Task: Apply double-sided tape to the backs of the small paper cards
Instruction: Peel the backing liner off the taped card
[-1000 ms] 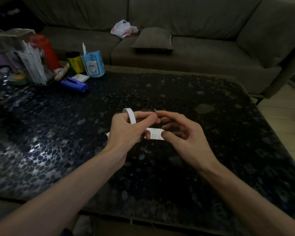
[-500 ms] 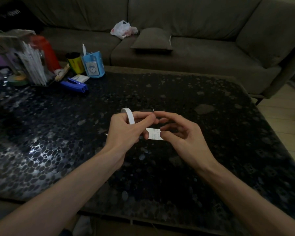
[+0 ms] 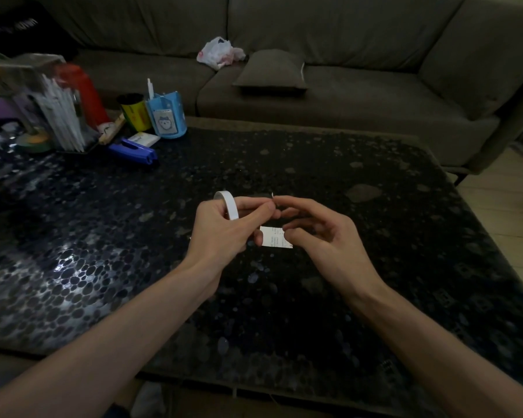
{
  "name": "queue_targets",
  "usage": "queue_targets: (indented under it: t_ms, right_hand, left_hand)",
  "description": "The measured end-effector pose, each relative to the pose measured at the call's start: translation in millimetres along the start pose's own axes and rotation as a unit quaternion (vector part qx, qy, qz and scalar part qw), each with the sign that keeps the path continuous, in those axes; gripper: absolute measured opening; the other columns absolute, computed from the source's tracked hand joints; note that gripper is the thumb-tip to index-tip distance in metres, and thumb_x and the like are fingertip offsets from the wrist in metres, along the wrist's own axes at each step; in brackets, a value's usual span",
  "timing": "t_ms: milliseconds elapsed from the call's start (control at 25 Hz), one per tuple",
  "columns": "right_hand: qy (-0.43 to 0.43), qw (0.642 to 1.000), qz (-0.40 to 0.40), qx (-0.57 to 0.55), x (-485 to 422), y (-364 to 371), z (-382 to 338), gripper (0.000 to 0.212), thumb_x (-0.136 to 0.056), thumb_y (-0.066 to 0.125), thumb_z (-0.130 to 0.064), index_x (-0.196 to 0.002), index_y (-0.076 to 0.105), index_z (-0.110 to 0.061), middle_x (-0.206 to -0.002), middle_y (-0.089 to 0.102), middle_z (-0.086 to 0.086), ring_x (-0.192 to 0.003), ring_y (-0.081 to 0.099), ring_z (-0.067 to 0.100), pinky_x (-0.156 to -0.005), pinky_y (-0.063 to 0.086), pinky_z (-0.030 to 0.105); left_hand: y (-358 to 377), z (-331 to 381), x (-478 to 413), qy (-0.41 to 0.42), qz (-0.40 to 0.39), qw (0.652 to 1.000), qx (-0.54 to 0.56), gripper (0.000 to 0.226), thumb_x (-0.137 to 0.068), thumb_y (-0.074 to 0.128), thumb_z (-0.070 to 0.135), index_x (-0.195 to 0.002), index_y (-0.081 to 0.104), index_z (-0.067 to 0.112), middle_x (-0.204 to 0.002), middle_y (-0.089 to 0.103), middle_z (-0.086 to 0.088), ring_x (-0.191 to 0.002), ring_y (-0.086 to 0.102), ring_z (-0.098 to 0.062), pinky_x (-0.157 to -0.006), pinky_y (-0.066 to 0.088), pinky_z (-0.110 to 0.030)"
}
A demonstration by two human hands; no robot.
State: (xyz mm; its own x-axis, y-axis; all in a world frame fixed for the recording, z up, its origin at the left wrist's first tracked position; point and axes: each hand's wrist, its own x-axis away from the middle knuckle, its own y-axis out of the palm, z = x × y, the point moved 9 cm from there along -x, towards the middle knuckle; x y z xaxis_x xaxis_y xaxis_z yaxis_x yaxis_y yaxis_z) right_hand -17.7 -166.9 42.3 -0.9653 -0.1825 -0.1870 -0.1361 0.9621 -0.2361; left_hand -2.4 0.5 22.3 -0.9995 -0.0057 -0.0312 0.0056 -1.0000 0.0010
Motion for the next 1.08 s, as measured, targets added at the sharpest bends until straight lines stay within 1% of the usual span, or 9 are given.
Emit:
queue_targets:
  t_ms: [200,280,400,520,640,760,920,1000,1080]
  right_hand:
    - [0.008,1.000,0.007,-0.019,1,1,0,0.050,-0.092,0.067,-0.001,-0.120,0.075,-0.042,-0.110,0.074,-0.012,-0.103,0.070,0.006,-0.089,0.059,0.022]
    - [0.014,1.000,0.003,-0.022,1,2,1,0.048,-0.093,0.067,-0.002,-0.118,0.076,-0.043,-0.110,0.074,-0.013,-0.104,0.070,0.006,-0.086,0.060,0.024]
    - [0.032,0.998,-0.011,-0.051,3,5,3,0.045,-0.094,0.066,-0.006,-0.117,0.077,-0.043,-0.112,0.075,-0.012,-0.108,0.068,0.003,-0.084,0.055,0.023]
    - [0.051,0.994,-0.030,-0.093,5,10,5,0.043,-0.095,0.065,-0.011,-0.120,0.076,-0.045,-0.118,0.074,-0.012,-0.113,0.067,0.004,-0.087,0.054,0.027]
    - [0.057,0.990,-0.054,-0.115,7,17,7,0.044,-0.096,0.066,-0.016,-0.124,0.072,-0.049,-0.119,0.072,-0.012,-0.115,0.067,0.009,-0.088,0.055,0.032]
    - [0.052,0.993,-0.017,-0.108,5,13,6,0.033,-0.097,0.071,-0.021,-0.119,0.075,-0.046,-0.116,0.075,-0.013,-0.110,0.070,0.006,-0.084,0.055,0.028]
    - [0.035,0.992,0.068,-0.097,1,-8,6,0.021,-0.096,0.074,-0.018,-0.107,0.081,-0.034,-0.109,0.078,-0.014,-0.103,0.073,0.005,-0.078,0.057,0.023]
    - [0.038,0.992,0.082,-0.092,0,-12,8,0.021,-0.096,0.075,-0.016,-0.105,0.082,-0.034,-0.106,0.079,-0.012,-0.099,0.073,0.005,-0.076,0.056,0.020]
    - [0.048,0.990,0.086,-0.099,0,-13,11,0.024,-0.094,0.076,-0.013,-0.104,0.082,-0.034,-0.103,0.078,-0.008,-0.099,0.073,0.007,-0.077,0.055,0.020]
  left_hand:
    - [-2,9,1,0.042,0.012,0.999,-0.028,0.011,-0.088,0.081,0.026,-0.099,0.082,0.021,-0.090,0.081,0.000,-0.057,0.066,-0.012,-0.057,0.052,-0.017]
    - [-6,16,2,0.077,0.031,0.993,-0.079,0.011,-0.088,0.082,0.027,-0.097,0.082,0.021,-0.086,0.080,0.003,-0.055,0.067,-0.012,-0.057,0.054,-0.018]
    - [-11,28,4,0.128,0.063,0.978,-0.152,0.011,-0.084,0.085,0.031,-0.092,0.080,0.025,-0.083,0.078,0.012,-0.054,0.069,-0.012,-0.056,0.056,-0.019]
    - [-14,34,4,0.148,0.068,0.970,-0.179,0.015,-0.081,0.086,0.033,-0.091,0.078,0.025,-0.084,0.077,0.016,-0.054,0.069,-0.012,-0.055,0.056,-0.018]
    - [-18,29,-2,0.108,0.059,0.983,-0.138,0.020,-0.078,0.085,0.039,-0.089,0.078,0.023,-0.081,0.078,0.008,-0.052,0.066,-0.011,-0.058,0.059,-0.022]
    - [-14,18,-4,0.051,0.025,0.994,-0.092,0.031,-0.074,0.084,0.045,-0.091,0.079,0.021,-0.082,0.079,0.002,-0.053,0.065,-0.013,-0.061,0.059,-0.023]
    - [-4,19,-1,0.056,-0.004,0.995,-0.086,0.031,-0.074,0.083,0.041,-0.097,0.078,0.021,-0.091,0.079,0.005,-0.056,0.066,-0.010,-0.060,0.057,-0.019]
    - [-5,20,-1,0.059,0.002,0.994,-0.092,0.027,-0.076,0.084,0.038,-0.097,0.078,0.021,-0.091,0.079,0.005,-0.055,0.065,-0.009,-0.060,0.057,-0.019]
    - [-5,20,-2,0.066,0.007,0.993,-0.100,0.021,-0.080,0.085,0.033,-0.096,0.078,0.020,-0.089,0.079,0.005,-0.053,0.064,-0.009,-0.060,0.057,-0.019]
